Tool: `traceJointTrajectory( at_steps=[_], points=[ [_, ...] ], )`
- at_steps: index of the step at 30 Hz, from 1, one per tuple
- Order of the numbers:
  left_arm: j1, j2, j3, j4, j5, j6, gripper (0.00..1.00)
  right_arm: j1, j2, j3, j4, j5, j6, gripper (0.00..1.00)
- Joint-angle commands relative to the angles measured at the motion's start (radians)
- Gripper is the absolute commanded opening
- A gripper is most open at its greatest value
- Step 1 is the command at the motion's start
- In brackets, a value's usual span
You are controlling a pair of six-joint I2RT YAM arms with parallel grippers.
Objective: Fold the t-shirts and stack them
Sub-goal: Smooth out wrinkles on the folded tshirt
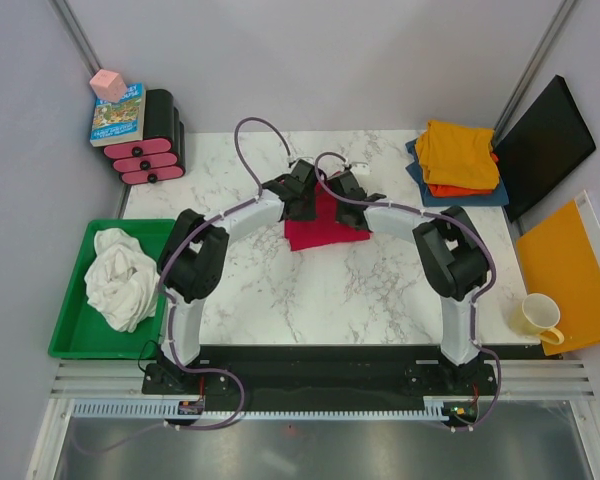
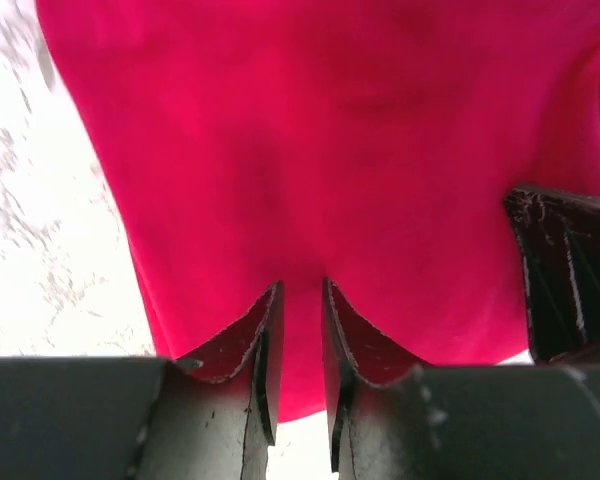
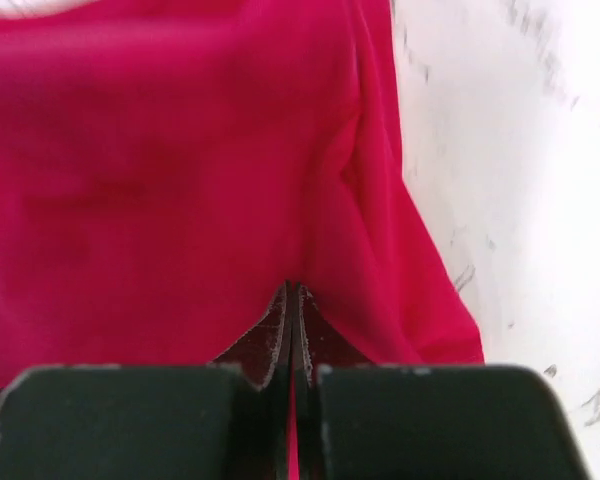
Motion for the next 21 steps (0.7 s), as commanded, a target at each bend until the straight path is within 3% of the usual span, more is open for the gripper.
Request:
traceJointTrajectory(
  at_steps=[1,13,16,17,19,20,21],
  points=[
    [-0.009,-0.002,-0.062,0.026,0.026,-0.046,0.27,0.02,-0.009,-0.094,0.012,-0.032,0.052,0.0],
    [-0.077,-0.169,-0.358,0.049,-0.017,-0.126,0.24,0.129,-0.148,-0.323,-0.006,0.012,0.132,0.0],
    [-0.089,-0.19,-0.358,0.053,-0.038,-0.121,0.31,0.13,-0.171,-0.3,-0.029,0.063,0.123,0.02],
    [-0.091,-0.218,-0.355,0.052,-0.045,-0.115,0.41,0.13,-0.185,-0.278,-0.027,0.08,0.109,0.15],
    [-0.095,-0.253,-0.343,0.053,-0.068,-0.089,0.49,0.129,-0.243,-0.249,-0.038,0.145,0.063,0.32],
    [-0.097,-0.296,-0.34,0.053,-0.077,-0.081,0.57,0.129,-0.266,-0.213,-0.043,0.167,0.037,0.54],
    [-0.097,-0.323,-0.338,0.053,-0.086,-0.074,0.6,0.129,-0.309,-0.193,-0.049,0.186,0.01,0.65]
  ],
)
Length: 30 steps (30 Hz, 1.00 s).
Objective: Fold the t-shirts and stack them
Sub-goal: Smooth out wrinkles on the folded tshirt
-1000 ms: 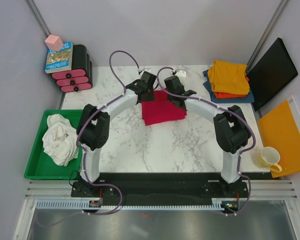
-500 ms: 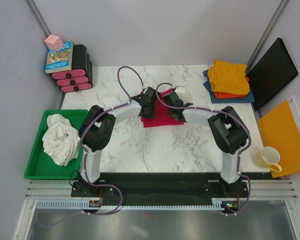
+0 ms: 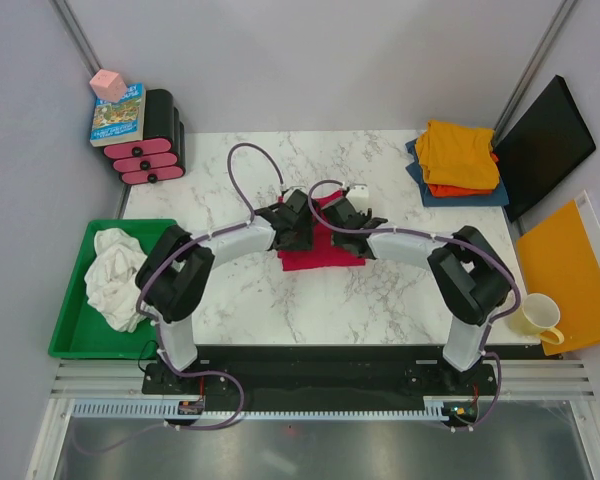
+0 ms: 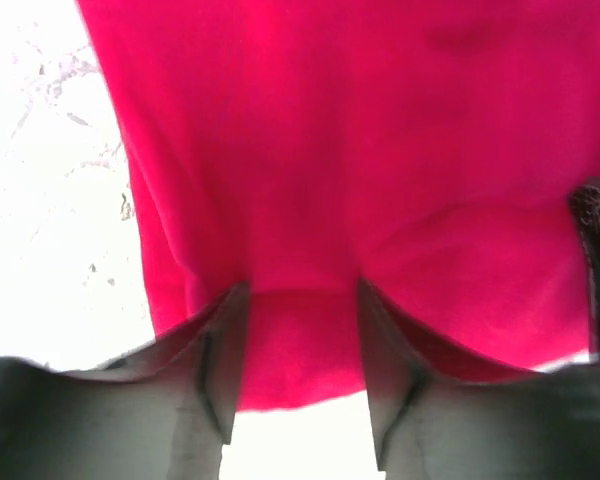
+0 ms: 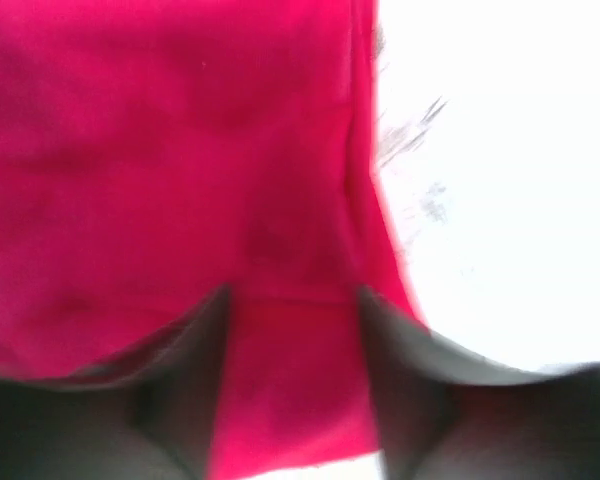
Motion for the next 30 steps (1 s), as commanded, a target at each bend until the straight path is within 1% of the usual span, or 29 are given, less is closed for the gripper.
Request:
traceJointTrajectory(
  at_steps=[1,2,4,5,7,8,9,10,11,12,13,14,15,16,17,18,19,20,22,23,24,25,26,27,28,29,30],
  points=[
    [-0.018,-0.163,0.009,0.006,-0.085,0.028,0.63,0.004,-0.146,0.111,-0.068,0.157,-0.139,0.76],
    [-0.018,-0.216,0.007,0.008,-0.092,0.037,0.71,0.001,-0.192,0.145,-0.071,0.18,-0.167,0.98],
    [-0.018,-0.264,-0.008,0.012,-0.093,0.063,0.77,0.0,-0.24,0.167,-0.072,0.232,-0.235,0.98],
    [-0.018,-0.313,-0.013,0.015,-0.089,0.069,0.79,-0.008,-0.293,0.171,-0.071,0.302,-0.248,0.98],
    [-0.019,-0.362,-0.037,0.012,-0.067,0.068,0.8,-0.022,-0.343,0.156,-0.053,0.353,-0.271,0.98],
    [-0.025,-0.387,-0.05,0.012,-0.061,0.066,0.8,-0.048,-0.392,0.121,-0.046,0.387,-0.3,0.98],
    [-0.033,-0.446,-0.066,0.012,-0.061,0.061,0.8,-0.063,-0.415,0.095,-0.019,0.395,-0.314,0.98],
    [-0.041,-0.474,-0.104,0.012,-0.065,0.048,0.8,-0.08,-0.445,0.011,0.018,0.402,-0.331,0.98],
    [-0.059,-0.503,-0.125,0.014,-0.064,0.04,0.8,-0.108,-0.517,-0.043,0.062,0.415,-0.352,0.98],
    [-0.07,-0.56,-0.164,0.012,-0.066,0.032,0.8,-0.121,-0.557,-0.104,0.17,0.398,-0.368,0.98],
    [-0.084,-0.585,-0.186,0.011,-0.072,0.019,0.8,-0.134,-0.597,-0.234,0.264,0.395,-0.391,0.98],
    [-0.111,-0.609,-0.203,0.012,-0.076,0.012,0.8,-0.143,-0.669,-0.299,0.345,0.405,-0.464,0.98],
    [-0.123,-0.631,-0.221,0.011,-0.078,0.006,0.8,-0.143,-0.699,-0.36,0.509,0.468,-0.499,0.98],
    [-0.137,-0.666,-0.252,0.003,-0.079,-0.006,0.8,-0.149,-0.723,-0.466,0.573,0.482,-0.527,0.98],
    [-0.157,-0.68,-0.266,0.0,-0.078,-0.014,0.79,-0.175,-0.749,-0.512,0.628,0.478,-0.559,0.98],
    [-0.165,-0.689,-0.289,-0.006,-0.076,-0.026,0.79,-0.186,-0.756,-0.554,0.717,0.472,-0.625,0.98],
    [-0.173,-0.708,-0.298,-0.012,-0.069,-0.031,0.78,-0.192,-0.759,-0.659,0.787,0.473,-0.651,0.98],
    [-0.18,-0.711,-0.306,-0.015,-0.061,-0.034,0.78,-0.2,-0.766,-0.718,0.926,0.464,-0.68,0.98],
    [-0.186,-0.719,-0.315,-0.035,-0.052,-0.037,0.77,-0.238,-0.739,-0.757,0.918,0.458,-0.62,0.98],
    [-0.191,-0.722,-0.315,-0.044,-0.049,-0.035,0.76,-0.244,-0.727,-0.764,0.906,0.488,-0.565,0.98],
    [-0.191,-0.725,-0.315,-0.052,-0.05,-0.035,0.76,-0.252,-0.711,-0.778,0.931,0.508,-0.523,0.98],
    [-0.193,-0.729,-0.315,-0.066,-0.049,-0.035,0.76,-0.269,-0.662,-0.816,0.976,0.524,-0.524,0.98],
    [-0.193,-0.74,-0.317,-0.067,-0.046,-0.035,0.75,-0.276,-0.629,-0.829,1.077,0.551,-0.523,0.98],
    [-0.194,-0.743,-0.32,-0.072,-0.036,-0.032,0.75,-0.283,-0.59,-0.838,1.134,0.57,-0.527,0.98],
    [-0.197,-0.749,-0.323,-0.075,-0.035,-0.031,0.75,-0.298,-0.506,-0.846,1.186,0.589,-0.553,0.98],
    [-0.2,-0.757,-0.324,-0.083,-0.035,-0.031,0.75,-0.303,-0.472,-0.844,1.275,0.608,-0.549,0.98],
    [-0.2,-0.761,-0.327,-0.089,-0.033,-0.029,0.74,-0.306,-0.452,-0.838,1.282,0.599,-0.535,0.98]
  ],
)
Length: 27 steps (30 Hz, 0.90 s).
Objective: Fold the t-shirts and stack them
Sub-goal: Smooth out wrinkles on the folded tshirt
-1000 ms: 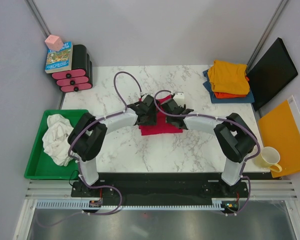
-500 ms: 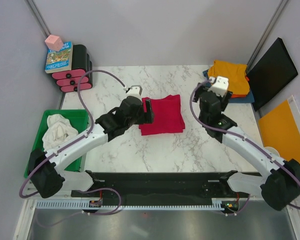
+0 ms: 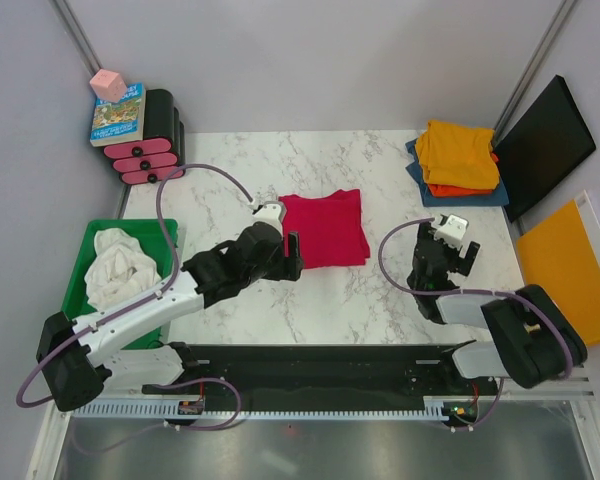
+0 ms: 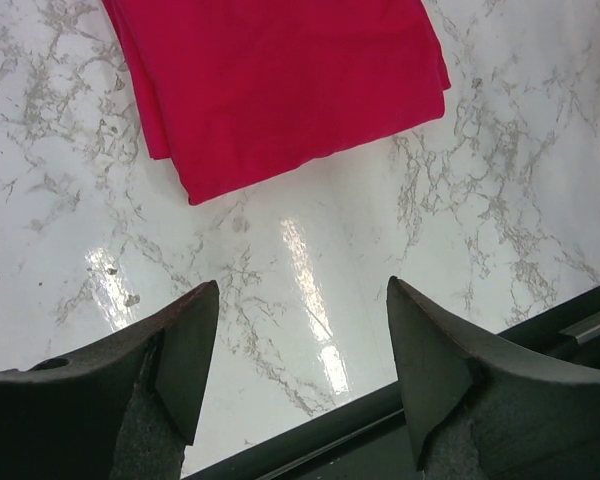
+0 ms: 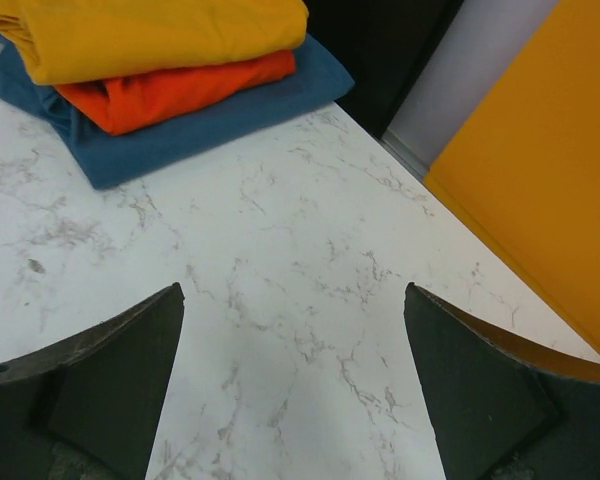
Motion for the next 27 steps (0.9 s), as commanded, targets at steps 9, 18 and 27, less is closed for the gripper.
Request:
traceJointTrajectory(
  at_steps=[9,18,27],
  points=[
    [-0.015,-0.079,-0.015,-0.075,-0.002,-0.014,0.73,-0.087,0.246,0.026,0.332,-0.335,-0.074,0.98],
    [-0.016,-0.096,-0.035,-0.083,0.019,-0.014,0.73,-0.23,0.256,-0.113,0.583,-0.845,-0.104,0.98],
    [-0.019,-0.098,-0.073,-0.087,-0.011,-0.063,0.72,-0.282,0.265,-0.031,0.407,-0.828,-0.023,0.98]
  ],
)
